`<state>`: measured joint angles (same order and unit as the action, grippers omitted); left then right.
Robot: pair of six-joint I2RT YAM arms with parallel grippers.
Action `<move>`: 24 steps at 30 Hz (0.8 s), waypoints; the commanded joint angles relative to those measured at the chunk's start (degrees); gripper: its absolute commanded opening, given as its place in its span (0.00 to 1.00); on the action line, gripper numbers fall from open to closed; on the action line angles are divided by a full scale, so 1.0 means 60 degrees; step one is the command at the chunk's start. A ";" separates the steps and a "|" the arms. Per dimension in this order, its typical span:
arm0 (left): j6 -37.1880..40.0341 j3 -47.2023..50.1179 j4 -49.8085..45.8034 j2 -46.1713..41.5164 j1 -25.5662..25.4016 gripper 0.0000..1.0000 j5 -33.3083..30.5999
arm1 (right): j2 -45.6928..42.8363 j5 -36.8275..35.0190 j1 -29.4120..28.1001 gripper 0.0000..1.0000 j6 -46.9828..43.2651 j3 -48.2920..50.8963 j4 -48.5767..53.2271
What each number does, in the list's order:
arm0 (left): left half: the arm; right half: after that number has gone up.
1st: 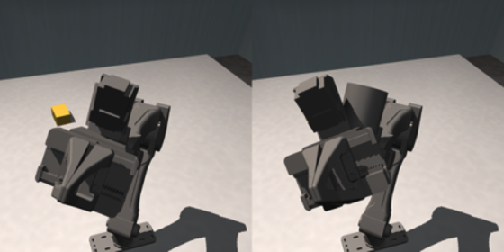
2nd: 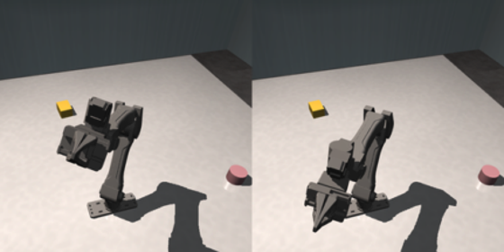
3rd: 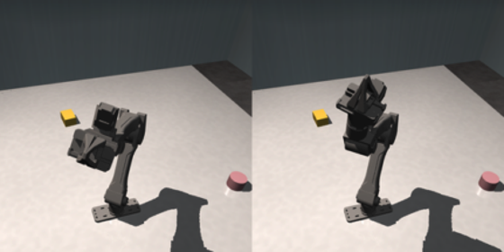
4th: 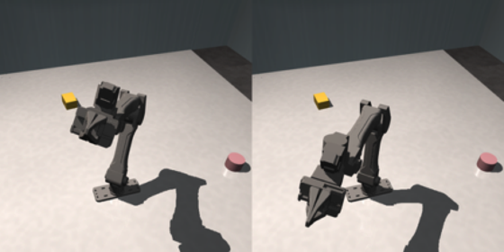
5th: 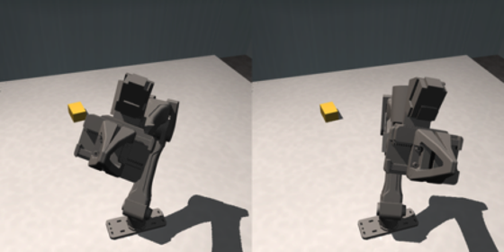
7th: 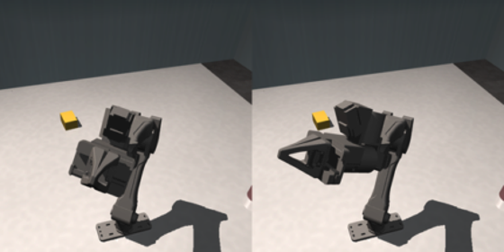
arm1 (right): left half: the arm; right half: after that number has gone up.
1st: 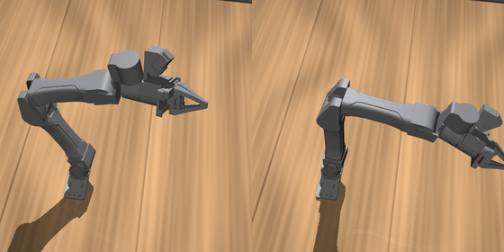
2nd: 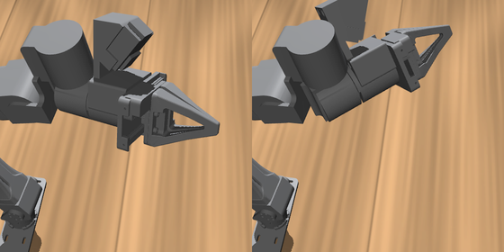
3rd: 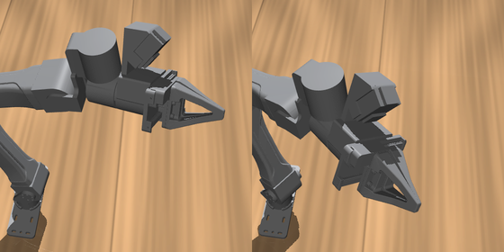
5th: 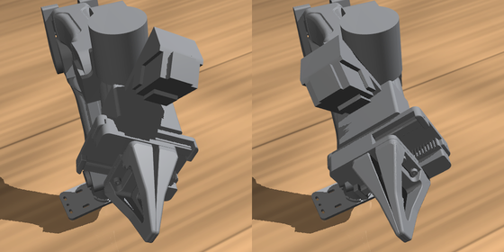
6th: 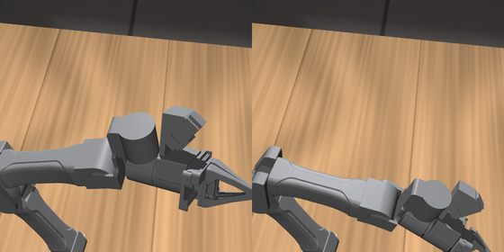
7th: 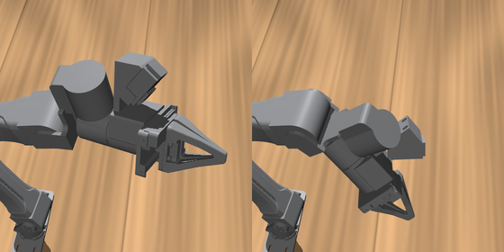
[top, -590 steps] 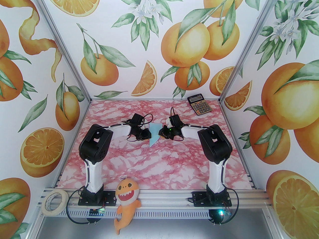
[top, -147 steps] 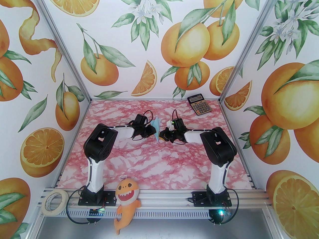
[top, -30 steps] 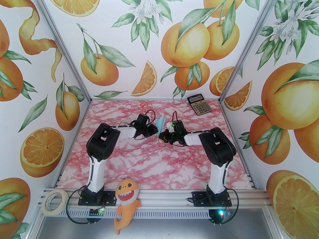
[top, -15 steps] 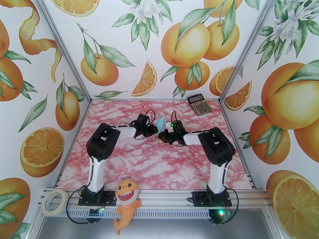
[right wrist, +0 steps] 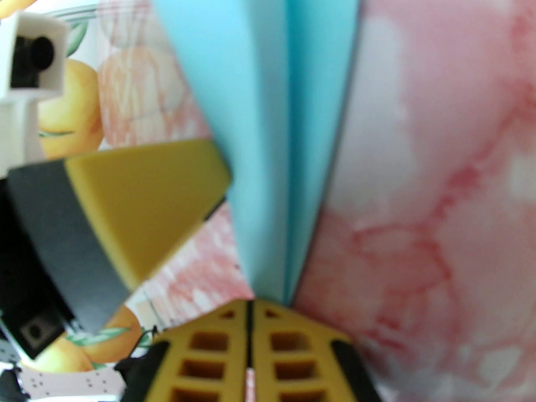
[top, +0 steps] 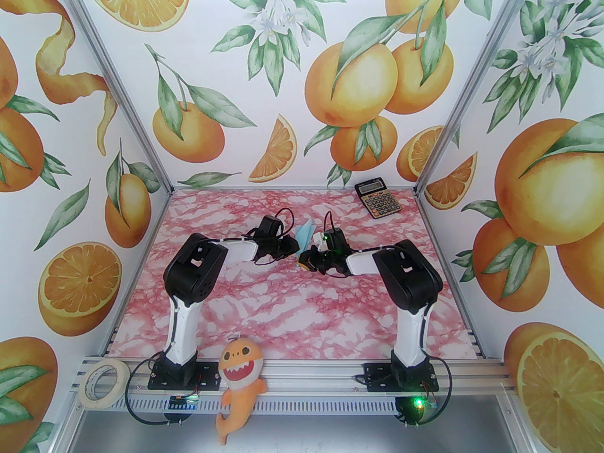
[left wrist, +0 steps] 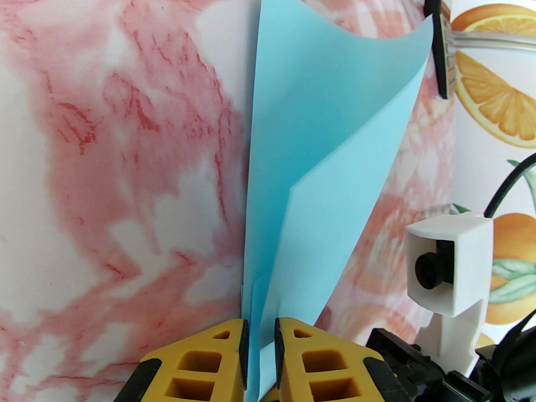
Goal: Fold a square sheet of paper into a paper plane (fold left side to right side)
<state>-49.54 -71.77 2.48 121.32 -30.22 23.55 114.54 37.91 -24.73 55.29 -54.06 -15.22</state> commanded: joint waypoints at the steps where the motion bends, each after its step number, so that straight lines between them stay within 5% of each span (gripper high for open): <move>1: -0.0064 -0.0172 0.0103 0.0441 -0.0267 0.19 0.0191 | 0.0231 -0.0122 -0.0076 0.09 -0.0065 -0.0223 -0.0032; 24: -0.0100 -0.0161 0.0145 0.0474 -0.0312 0.19 0.0234 | 0.0391 -0.0195 -0.0111 0.10 0.0029 -0.0518 -0.0085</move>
<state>-49.54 -71.77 2.57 121.34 -30.24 23.57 115.48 37.89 -25.12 55.31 -56.05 -15.25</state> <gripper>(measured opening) 0.192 0.104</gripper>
